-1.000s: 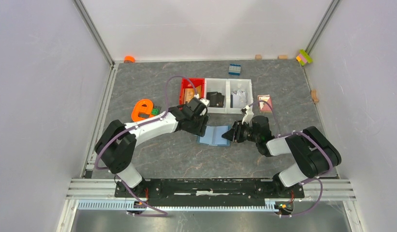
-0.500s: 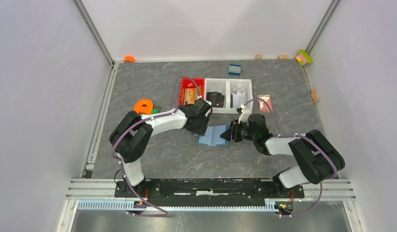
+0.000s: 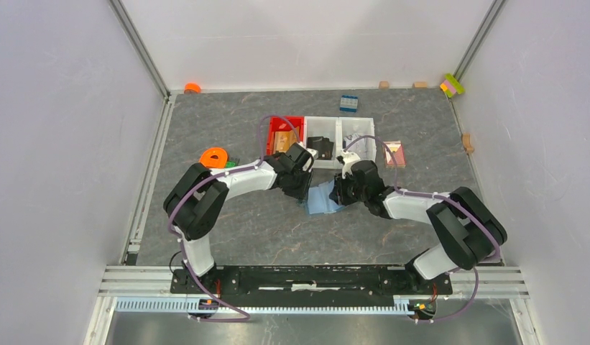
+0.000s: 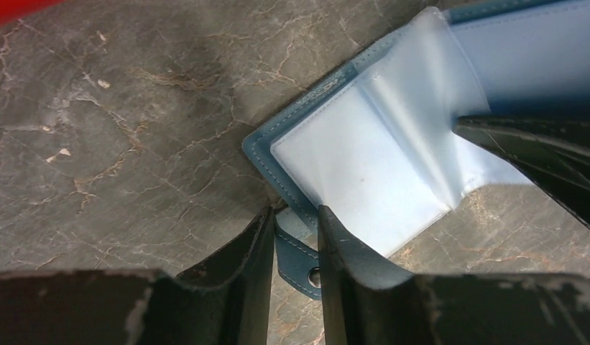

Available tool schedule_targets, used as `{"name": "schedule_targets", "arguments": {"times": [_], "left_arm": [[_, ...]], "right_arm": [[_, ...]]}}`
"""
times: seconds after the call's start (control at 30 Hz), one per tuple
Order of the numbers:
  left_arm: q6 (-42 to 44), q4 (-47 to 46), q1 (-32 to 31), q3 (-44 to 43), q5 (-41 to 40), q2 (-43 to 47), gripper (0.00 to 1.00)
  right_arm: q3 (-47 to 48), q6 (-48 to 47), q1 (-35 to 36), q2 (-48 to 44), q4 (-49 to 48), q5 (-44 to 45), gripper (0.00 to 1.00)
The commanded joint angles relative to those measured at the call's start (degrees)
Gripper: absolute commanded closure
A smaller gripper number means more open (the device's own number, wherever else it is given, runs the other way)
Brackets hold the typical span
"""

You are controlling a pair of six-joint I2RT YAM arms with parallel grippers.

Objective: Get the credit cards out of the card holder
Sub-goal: Close the card holder at the center of the board.

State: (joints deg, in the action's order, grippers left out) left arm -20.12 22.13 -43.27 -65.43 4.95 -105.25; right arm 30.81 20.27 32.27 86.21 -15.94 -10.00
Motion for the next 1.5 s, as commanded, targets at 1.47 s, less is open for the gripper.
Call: {"name": "schedule_targets", "arguments": {"times": [1.47], "left_arm": [[-1.3, -2.0, 0.7, 0.9, 3.3, 0.0, 0.74]], "right_arm": [[12.2, -10.4, 6.0, 3.3, 24.3, 25.5, 0.83]]}}
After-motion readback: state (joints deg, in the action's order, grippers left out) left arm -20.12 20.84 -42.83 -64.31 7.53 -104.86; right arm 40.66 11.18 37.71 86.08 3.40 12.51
